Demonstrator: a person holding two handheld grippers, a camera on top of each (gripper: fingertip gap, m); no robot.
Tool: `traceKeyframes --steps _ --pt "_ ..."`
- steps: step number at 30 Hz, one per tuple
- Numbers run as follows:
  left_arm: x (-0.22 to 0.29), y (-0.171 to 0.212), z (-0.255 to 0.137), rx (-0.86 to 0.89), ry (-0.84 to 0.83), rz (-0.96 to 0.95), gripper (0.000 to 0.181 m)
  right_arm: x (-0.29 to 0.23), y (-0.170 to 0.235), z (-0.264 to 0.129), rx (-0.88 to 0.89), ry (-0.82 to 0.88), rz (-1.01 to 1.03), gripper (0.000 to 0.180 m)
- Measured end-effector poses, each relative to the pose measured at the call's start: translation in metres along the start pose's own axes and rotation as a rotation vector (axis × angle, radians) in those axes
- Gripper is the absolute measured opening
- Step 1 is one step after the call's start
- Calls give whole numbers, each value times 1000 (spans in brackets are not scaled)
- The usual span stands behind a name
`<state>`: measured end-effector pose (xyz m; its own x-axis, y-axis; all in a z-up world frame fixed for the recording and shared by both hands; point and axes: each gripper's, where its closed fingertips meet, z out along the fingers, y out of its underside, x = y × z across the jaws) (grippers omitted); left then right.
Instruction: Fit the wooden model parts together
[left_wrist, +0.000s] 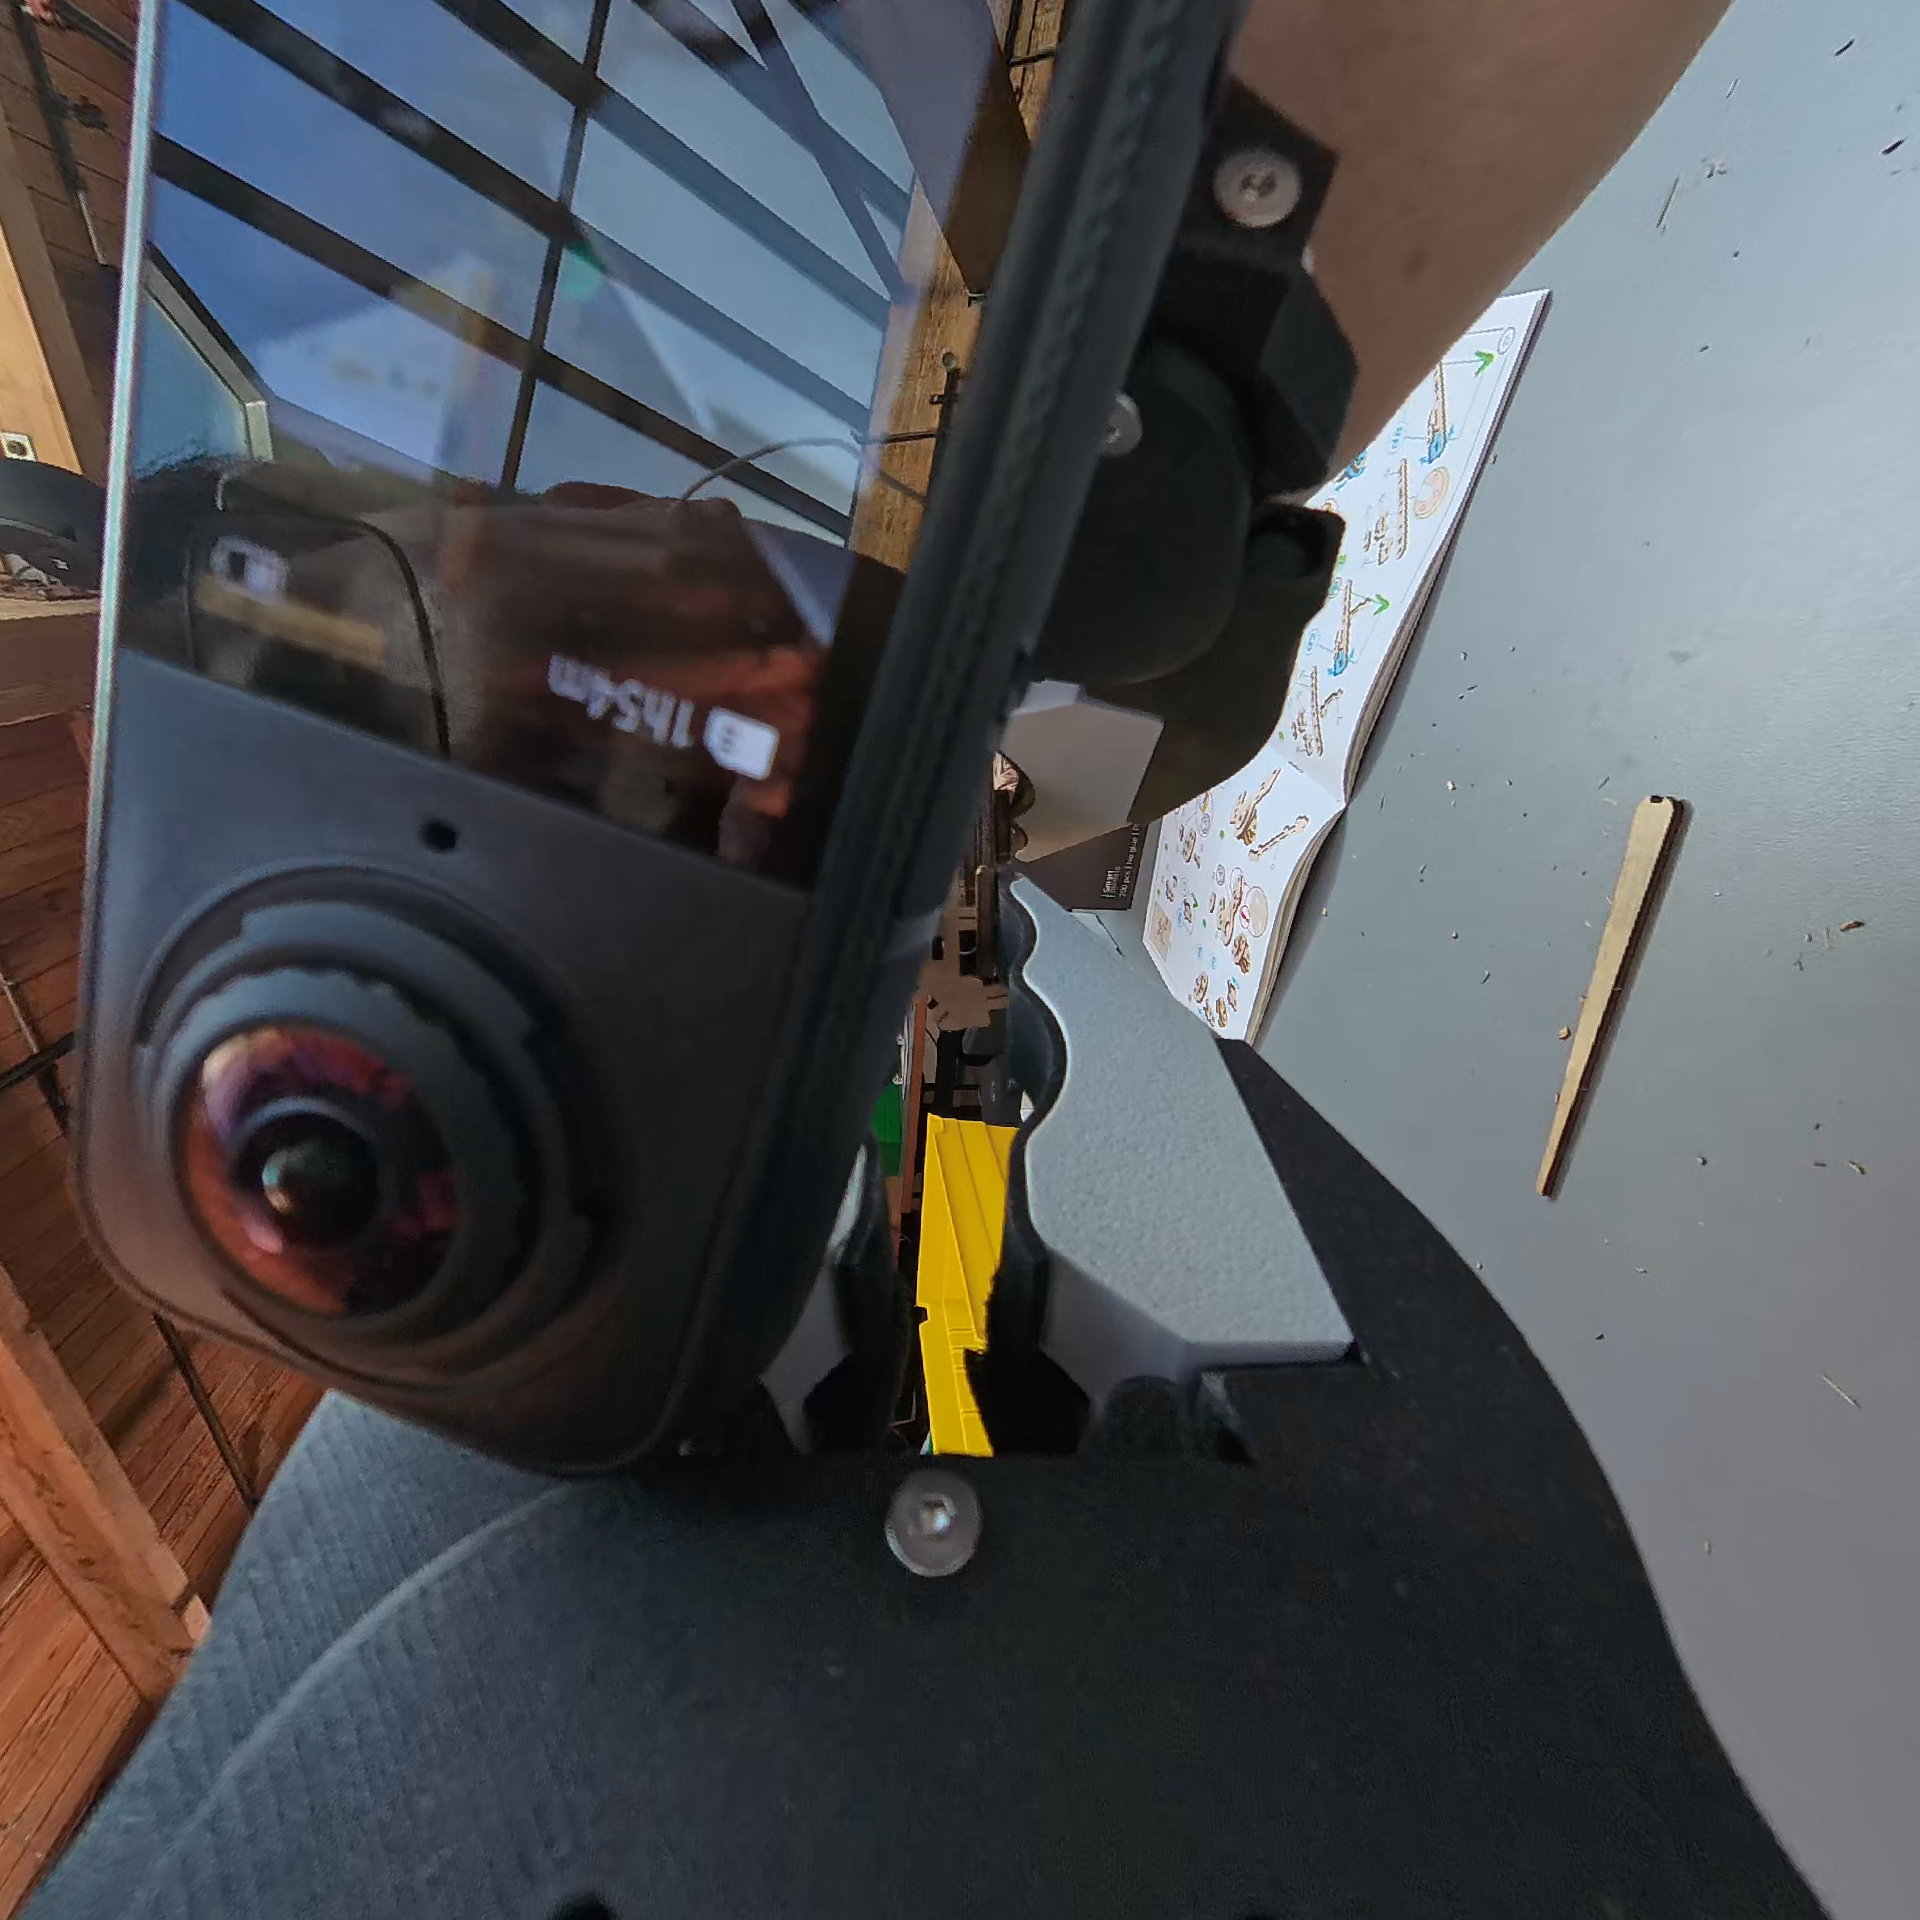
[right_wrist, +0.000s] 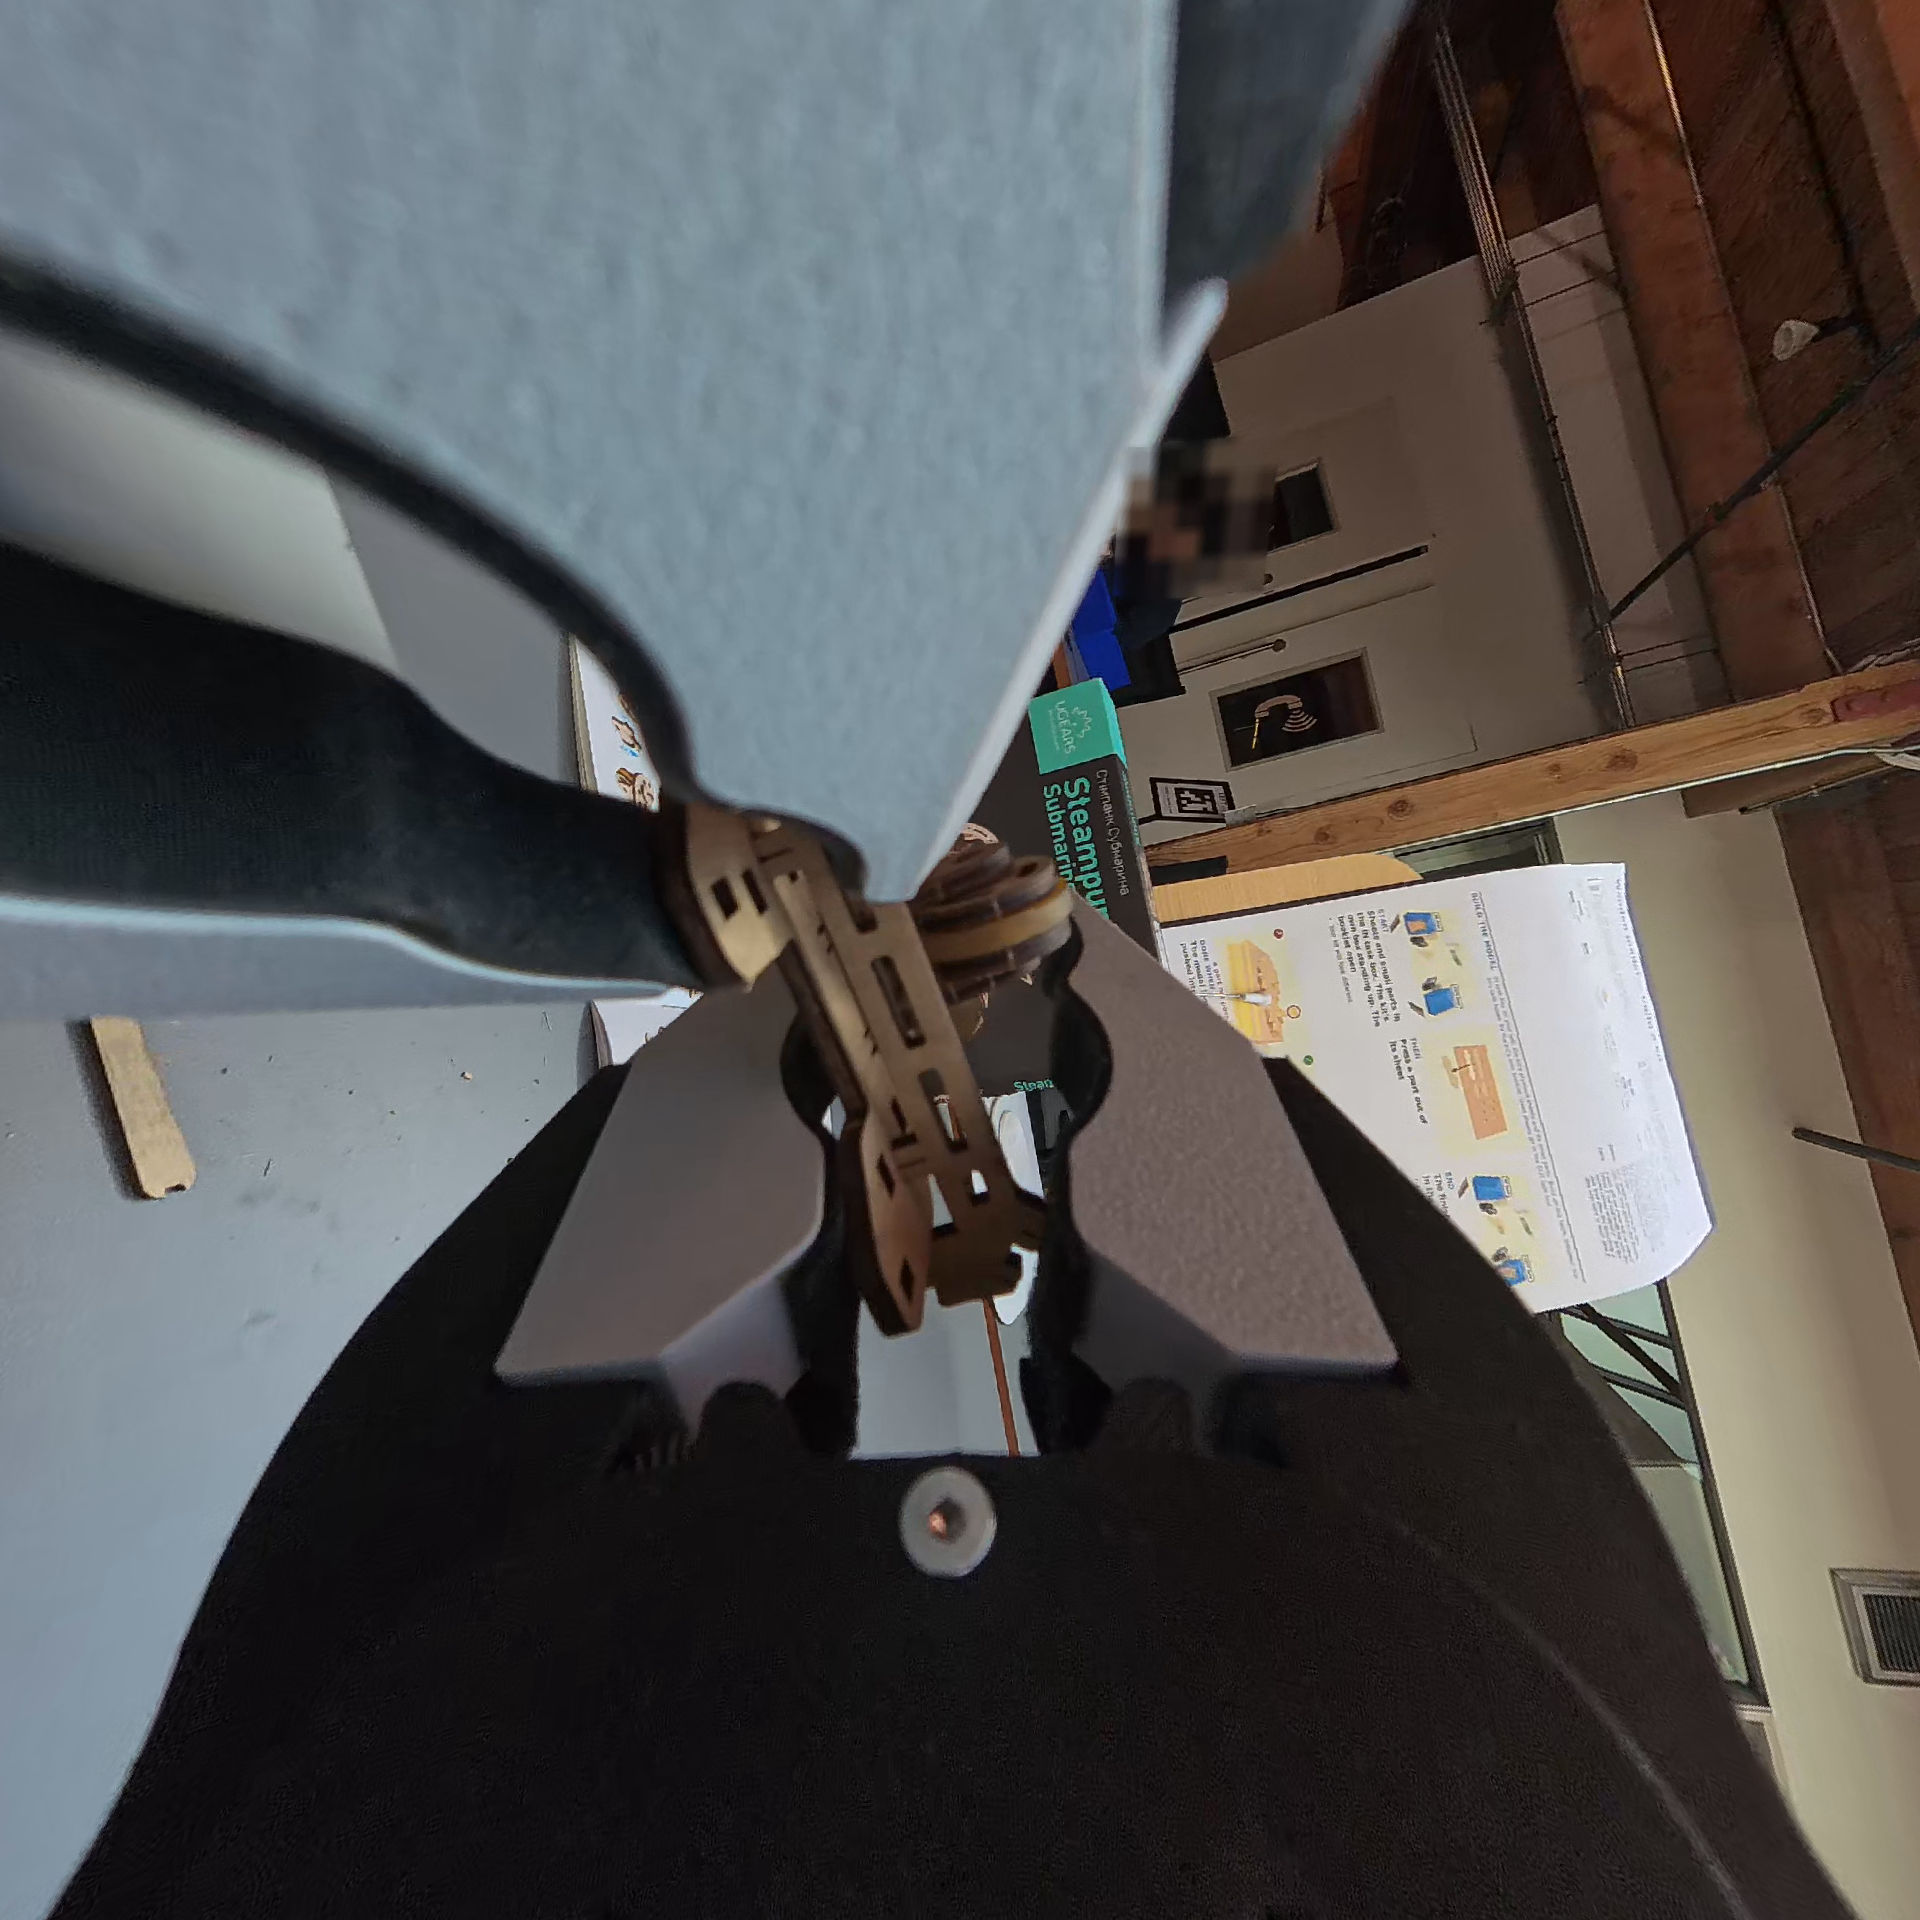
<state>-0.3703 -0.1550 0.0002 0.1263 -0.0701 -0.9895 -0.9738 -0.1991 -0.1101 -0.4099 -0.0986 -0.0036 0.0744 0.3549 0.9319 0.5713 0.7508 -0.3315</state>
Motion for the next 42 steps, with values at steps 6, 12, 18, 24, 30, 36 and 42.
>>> traceKeyframes --steps 6,12,18,24,30,36,42 --pt "1 0 1 1 6 -3 12 -3 2 2 -3 -8 8 28" --pt "2 0 2 4 12 5 12 -7 4 4 -4 -29 -7 24" --pt "1 -1 1 15 16 1 12 -8 3 3 2 -17 -54 16" --pt "1 0 2 18 20 1 12 -5 4 3 -24 -43 -6 33" --pt "0 0 4 3 15 -28 13 0 9 4 -41 -37 29 35" --pt "-1 -1 2 0 -6 -30 12 0 7 3 -21 -35 19 29" --pt "0 -1 4 -8 -5 -32 12 -2 10 3 -27 -44 3 27"
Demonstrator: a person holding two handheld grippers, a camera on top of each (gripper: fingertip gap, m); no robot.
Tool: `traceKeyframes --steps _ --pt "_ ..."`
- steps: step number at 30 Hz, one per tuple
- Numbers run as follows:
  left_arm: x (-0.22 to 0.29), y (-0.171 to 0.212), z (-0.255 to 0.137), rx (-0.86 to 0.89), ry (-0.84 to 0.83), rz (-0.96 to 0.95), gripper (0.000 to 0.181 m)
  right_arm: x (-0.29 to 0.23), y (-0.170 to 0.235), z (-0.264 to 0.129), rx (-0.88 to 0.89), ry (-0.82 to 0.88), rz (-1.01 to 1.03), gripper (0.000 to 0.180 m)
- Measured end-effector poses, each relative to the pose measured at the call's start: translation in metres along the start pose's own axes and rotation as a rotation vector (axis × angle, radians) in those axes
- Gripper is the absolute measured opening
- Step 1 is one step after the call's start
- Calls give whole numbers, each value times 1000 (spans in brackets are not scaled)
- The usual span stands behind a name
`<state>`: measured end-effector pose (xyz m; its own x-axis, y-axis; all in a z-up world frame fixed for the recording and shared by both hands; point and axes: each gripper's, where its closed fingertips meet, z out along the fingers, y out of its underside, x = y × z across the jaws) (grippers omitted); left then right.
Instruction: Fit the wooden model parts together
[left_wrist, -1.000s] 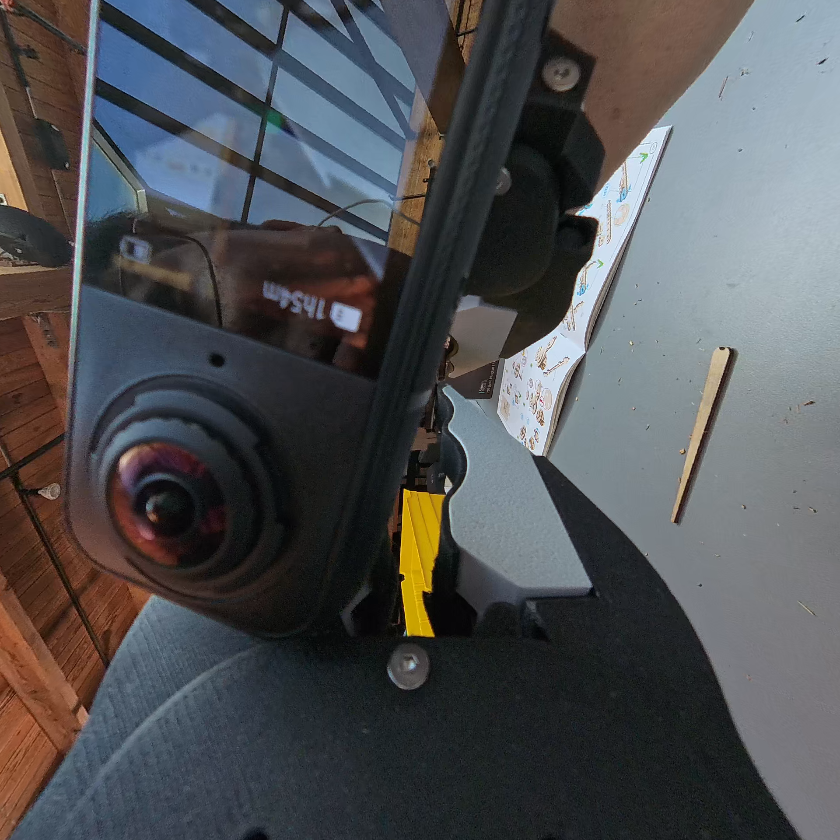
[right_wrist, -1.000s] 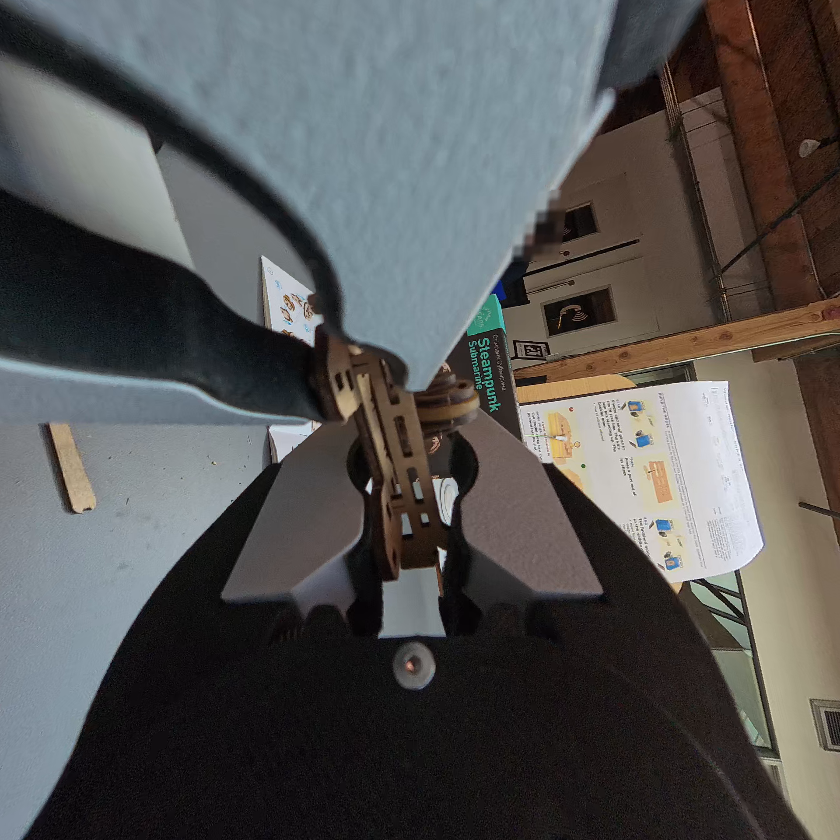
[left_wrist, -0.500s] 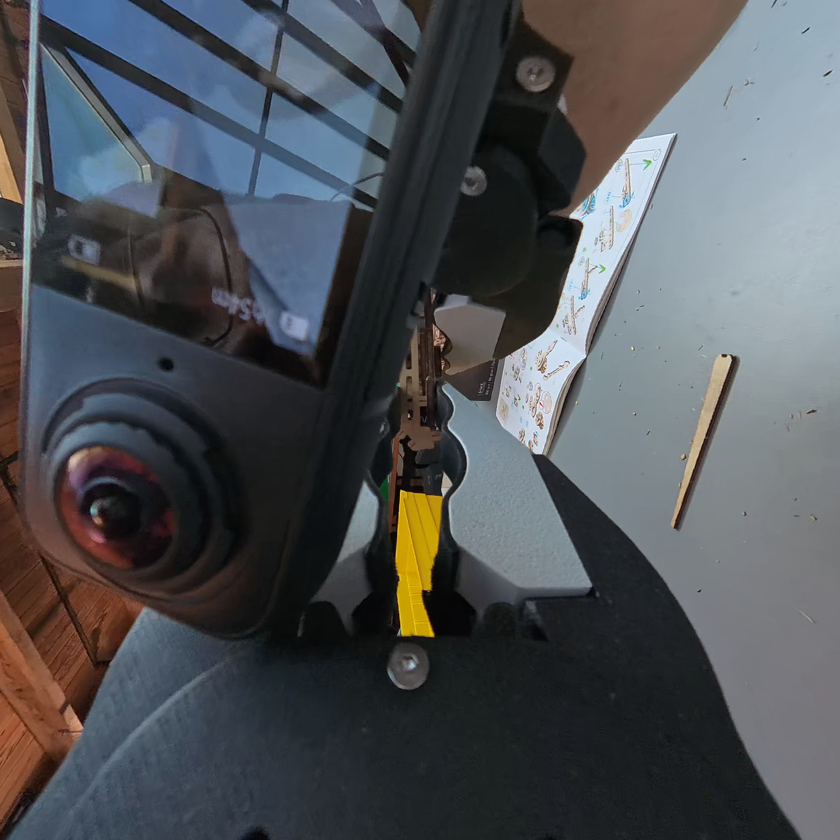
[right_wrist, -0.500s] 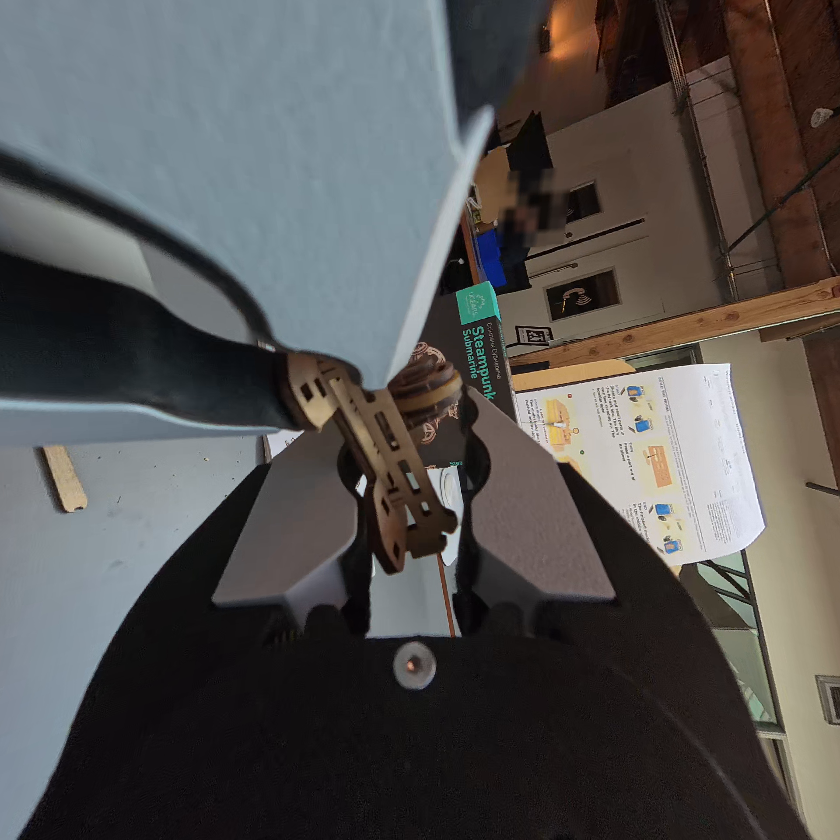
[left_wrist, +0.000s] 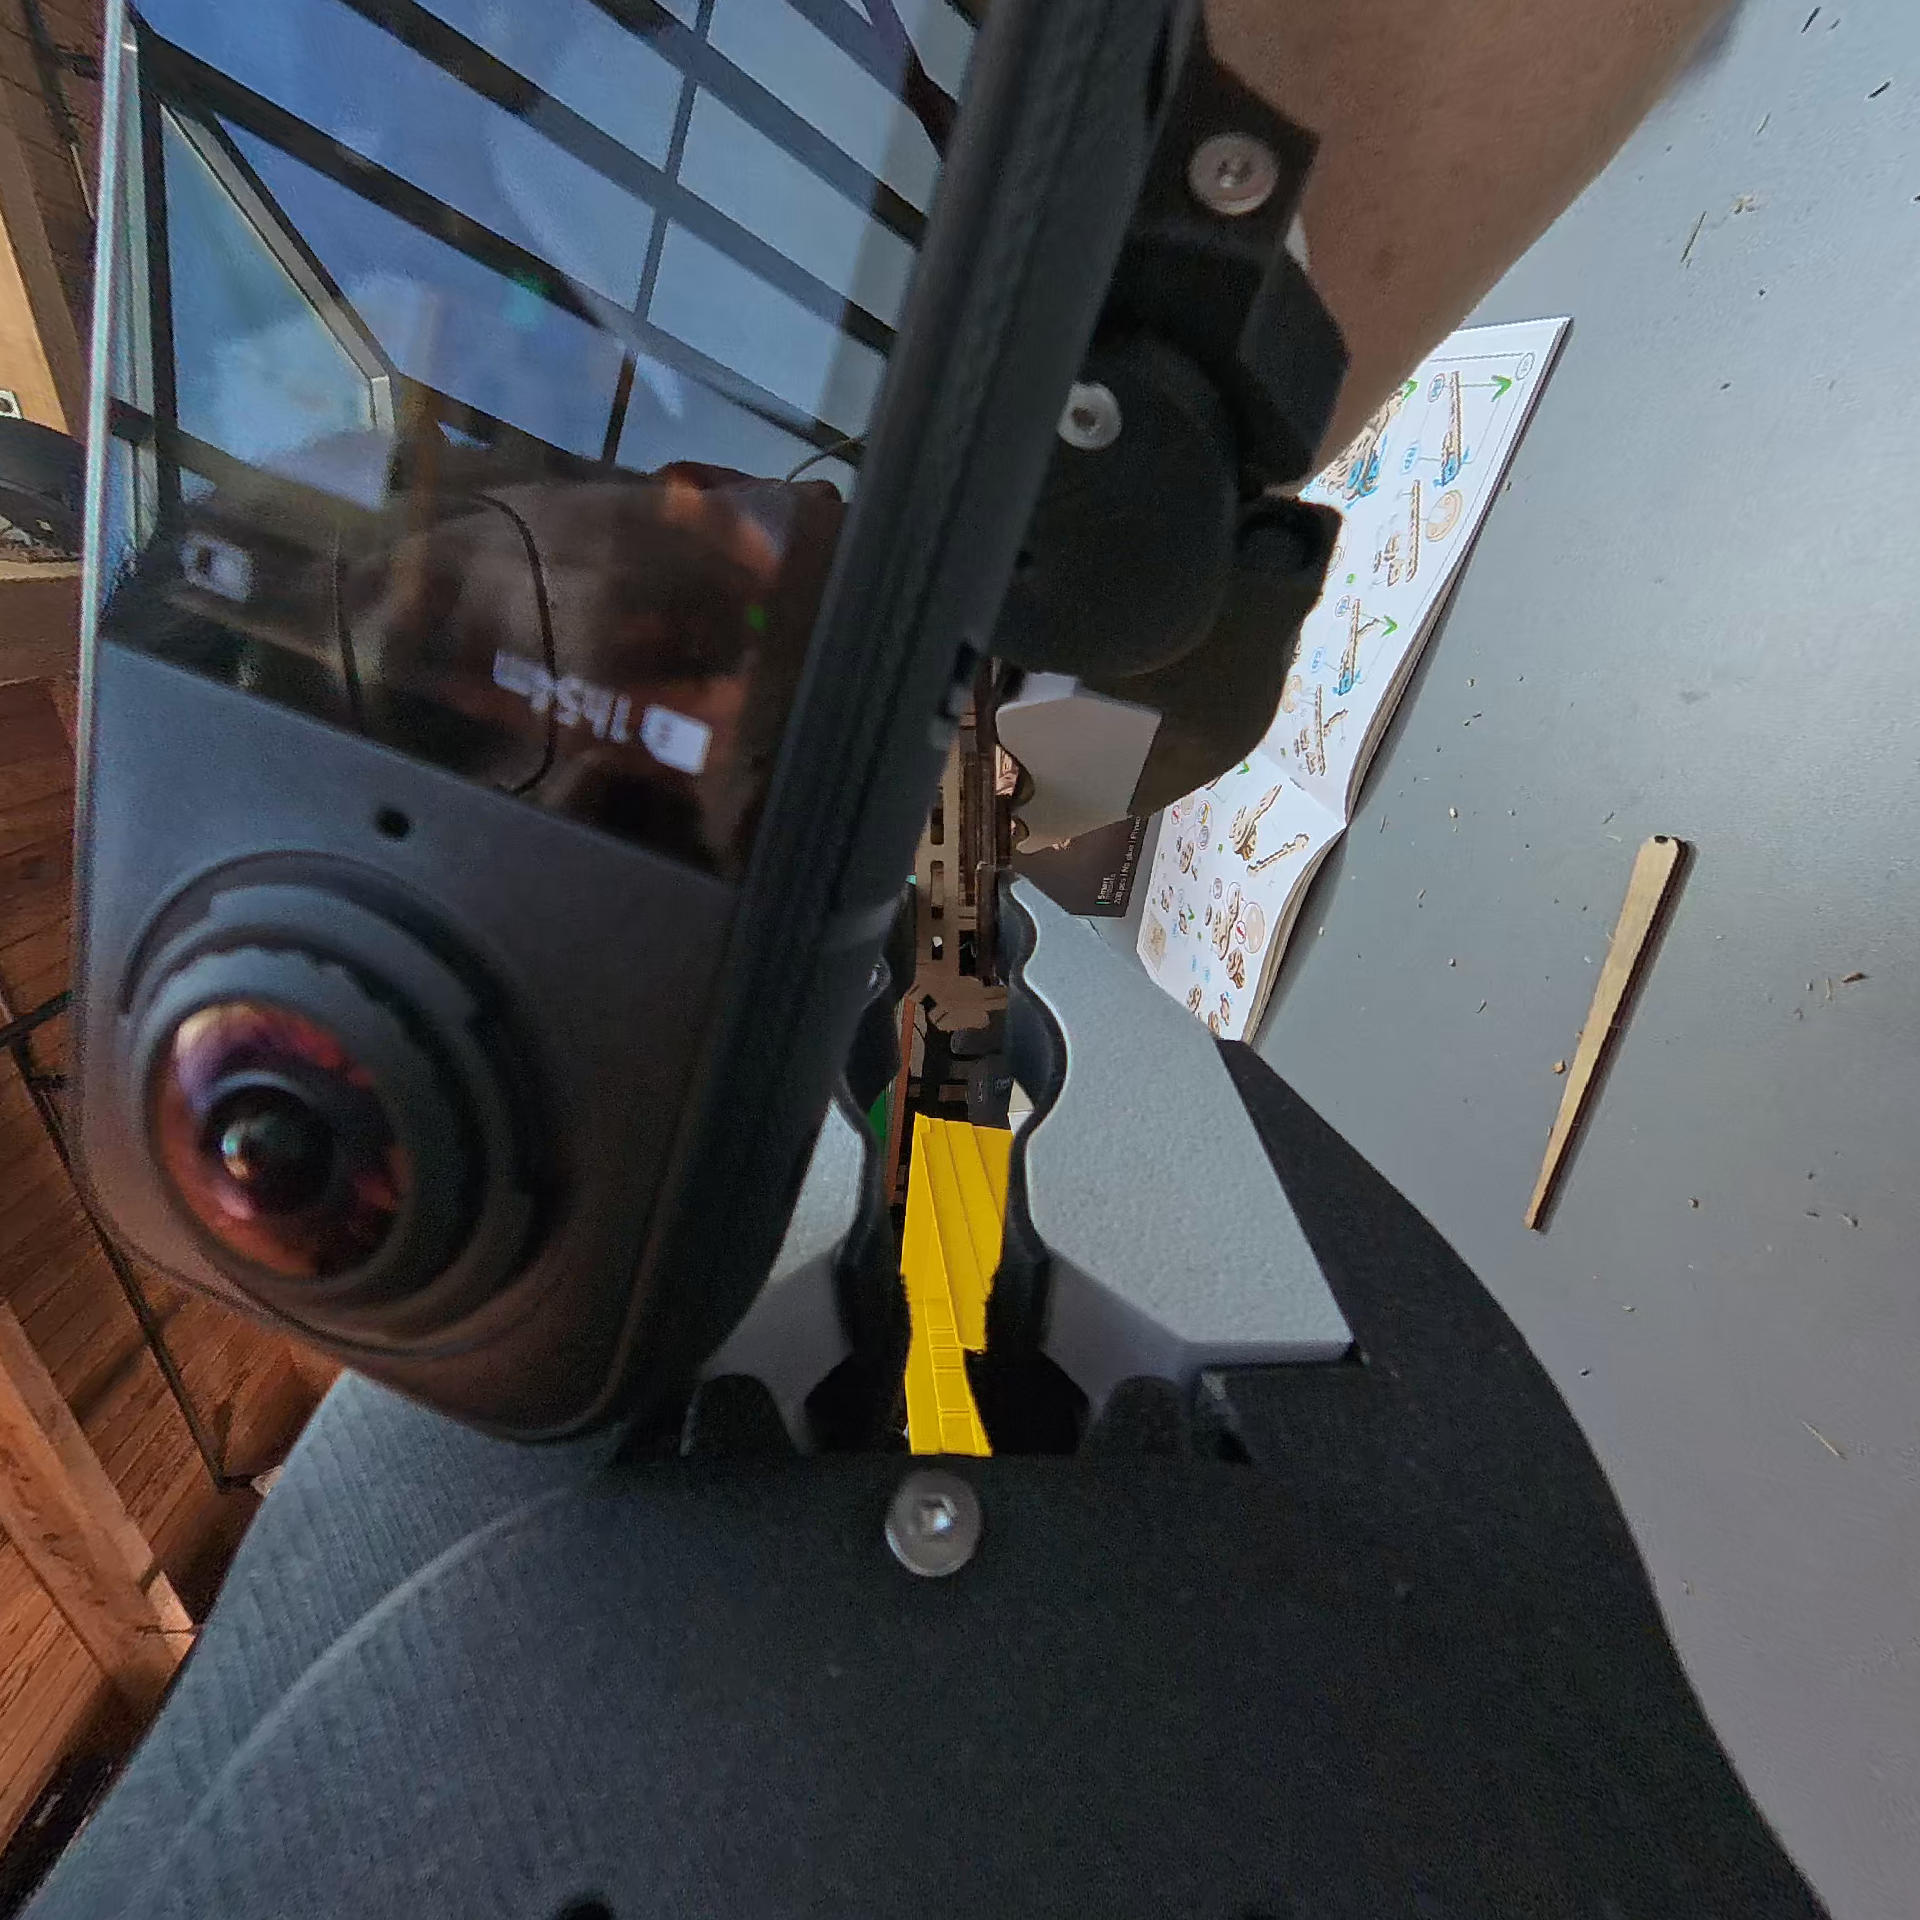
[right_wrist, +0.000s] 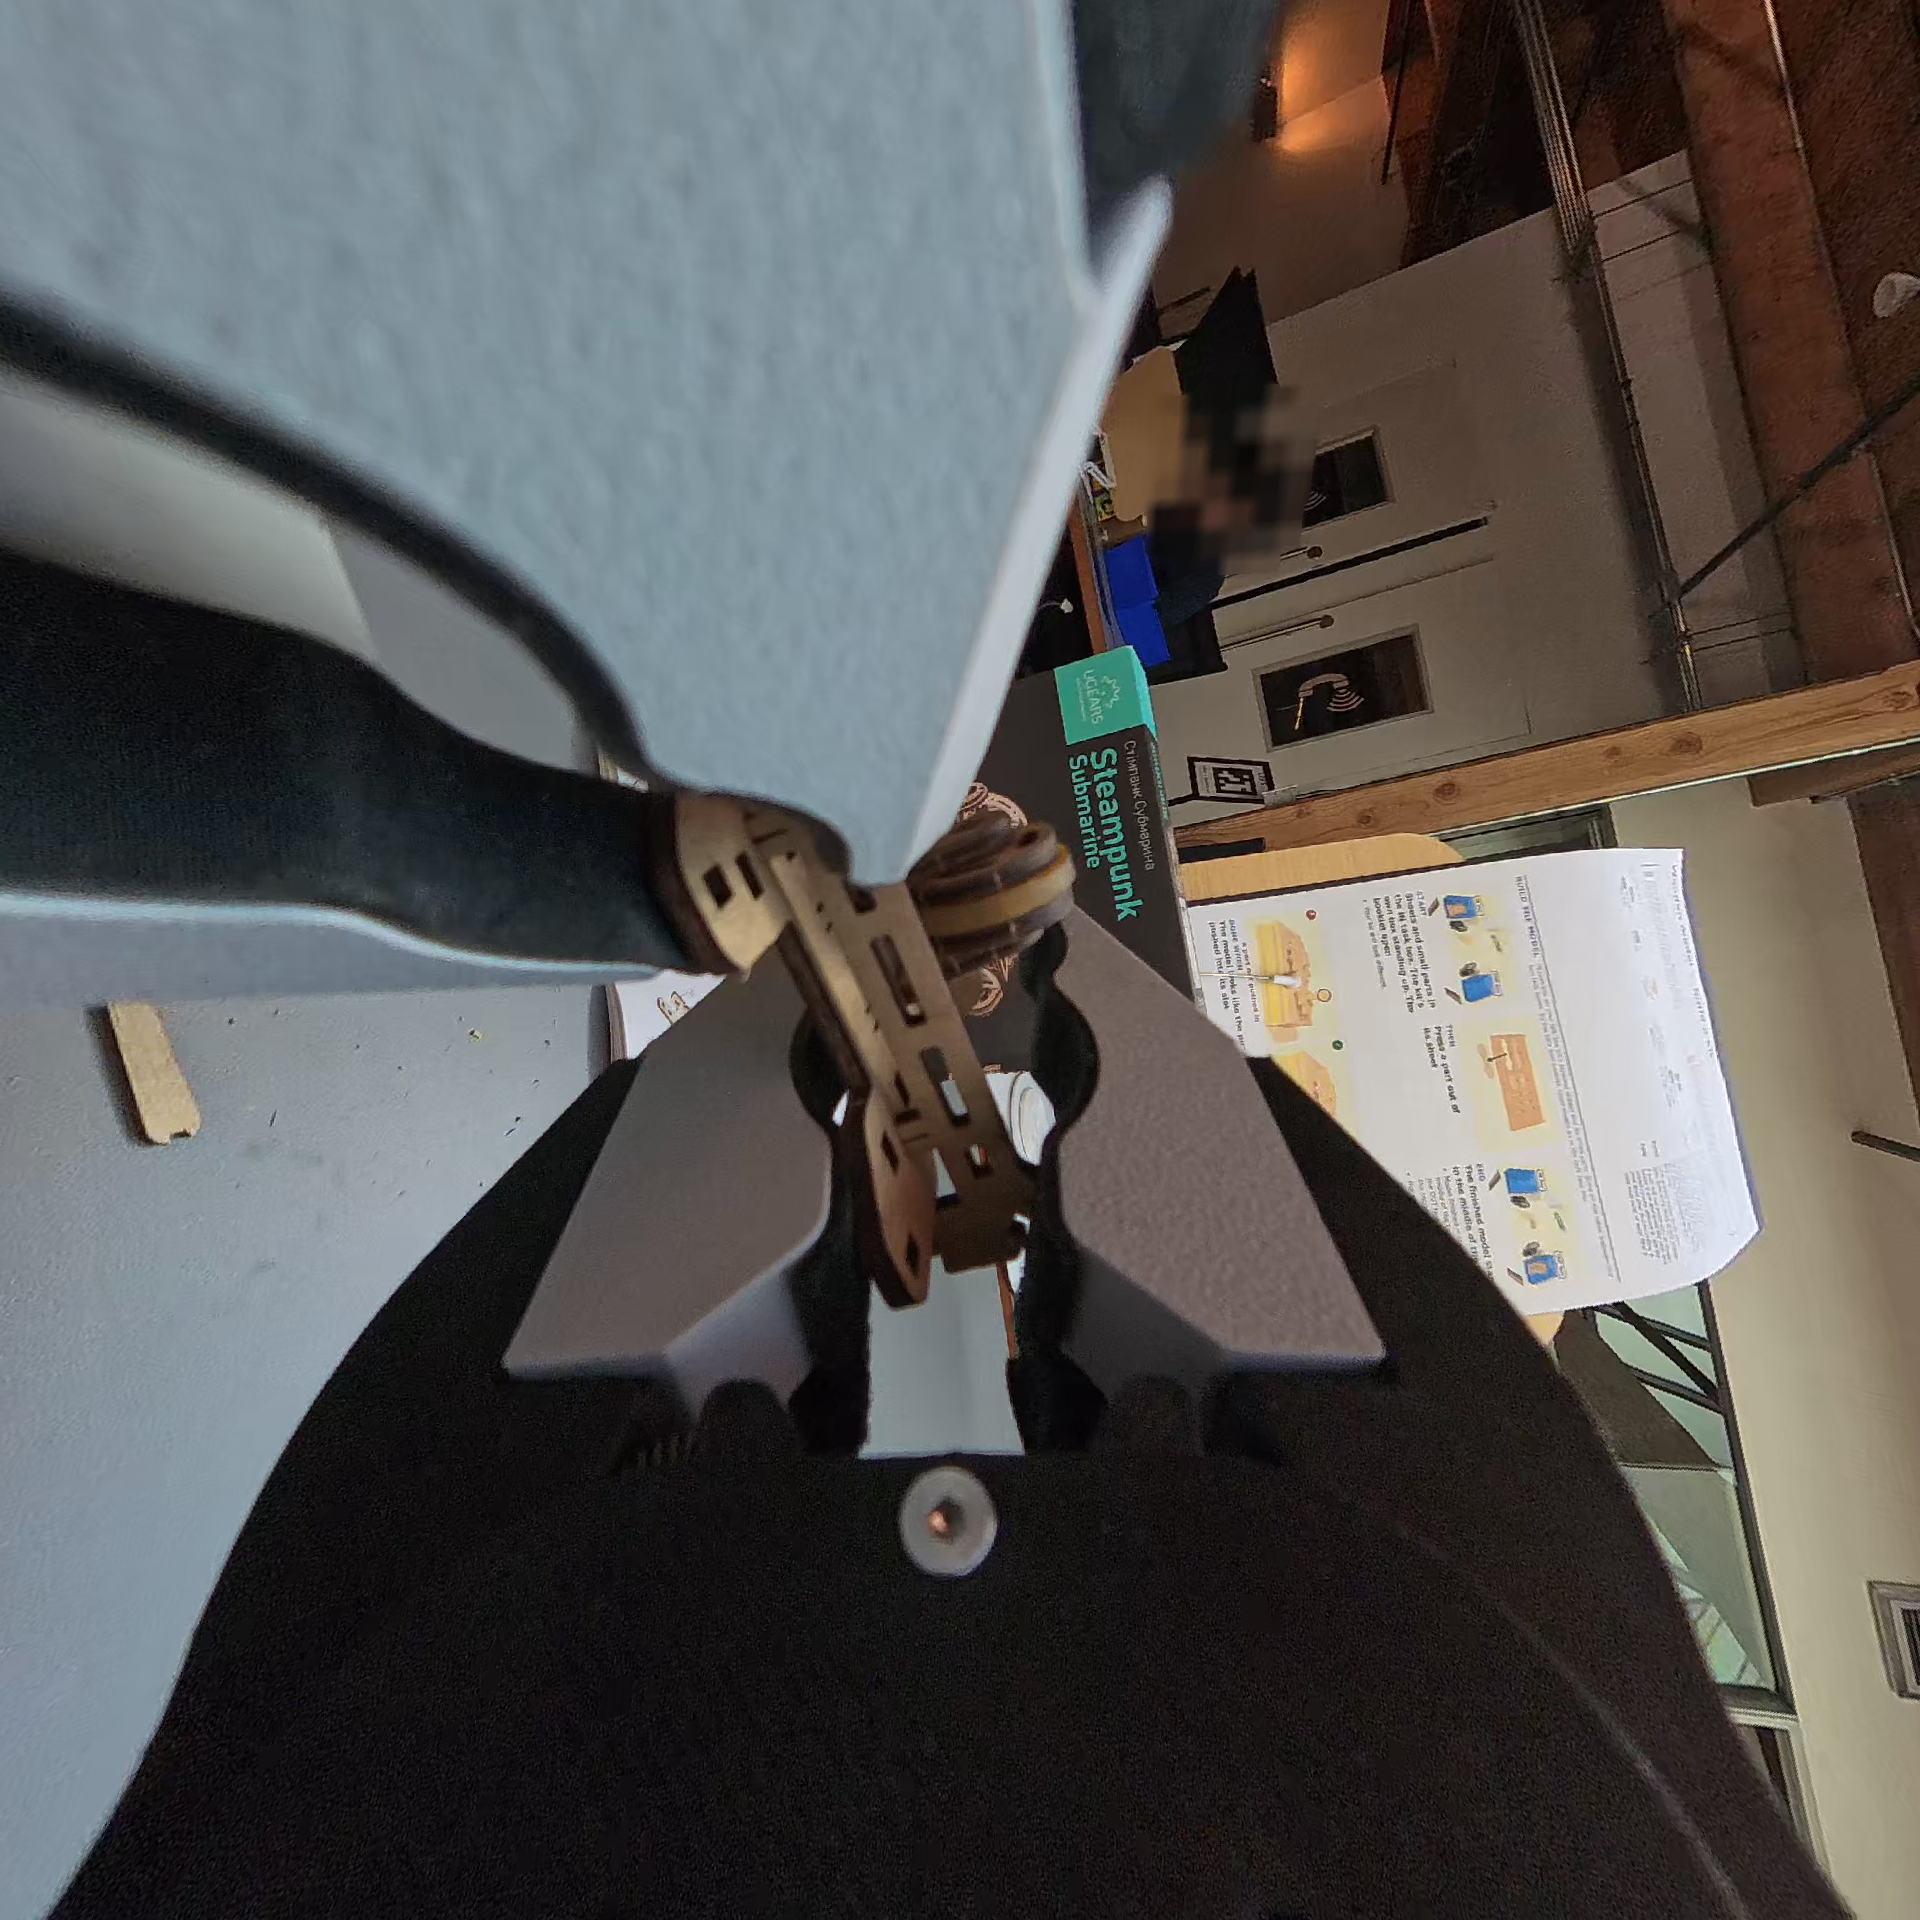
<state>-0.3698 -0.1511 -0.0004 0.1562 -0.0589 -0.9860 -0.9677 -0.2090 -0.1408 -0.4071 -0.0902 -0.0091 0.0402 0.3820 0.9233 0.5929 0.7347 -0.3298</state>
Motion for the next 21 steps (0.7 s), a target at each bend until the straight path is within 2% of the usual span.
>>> traceKeyframes --steps 21 --pt "0 0 2 7 5 -1 11 -4 3 0 -6 -21 -29 20"
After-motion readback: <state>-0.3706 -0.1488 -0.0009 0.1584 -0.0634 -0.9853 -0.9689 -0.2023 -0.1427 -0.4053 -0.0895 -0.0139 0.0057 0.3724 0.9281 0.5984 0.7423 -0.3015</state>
